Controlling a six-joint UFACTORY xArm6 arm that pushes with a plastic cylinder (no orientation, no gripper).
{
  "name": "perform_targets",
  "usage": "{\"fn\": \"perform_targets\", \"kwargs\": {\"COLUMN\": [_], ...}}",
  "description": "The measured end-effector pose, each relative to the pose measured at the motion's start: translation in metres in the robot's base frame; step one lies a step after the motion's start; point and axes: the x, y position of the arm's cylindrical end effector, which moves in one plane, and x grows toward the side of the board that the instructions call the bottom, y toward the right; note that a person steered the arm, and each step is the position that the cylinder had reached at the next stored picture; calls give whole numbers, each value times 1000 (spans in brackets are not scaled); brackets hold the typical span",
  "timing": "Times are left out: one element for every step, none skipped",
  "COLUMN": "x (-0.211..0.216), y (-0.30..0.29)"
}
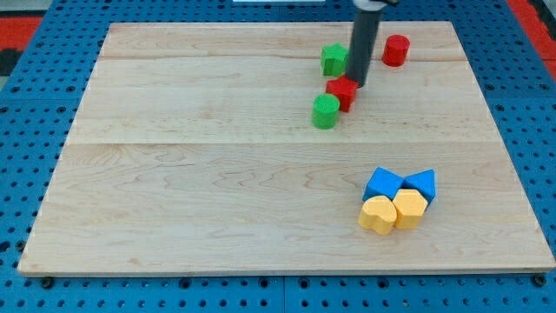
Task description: Separate the green circle from red star
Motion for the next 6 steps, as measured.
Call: {"fn": "perform_targets", "kwargs": {"x": [3,52,83,9,78,126], "y": [-46,-62,-55,-109,-138,-114]}}
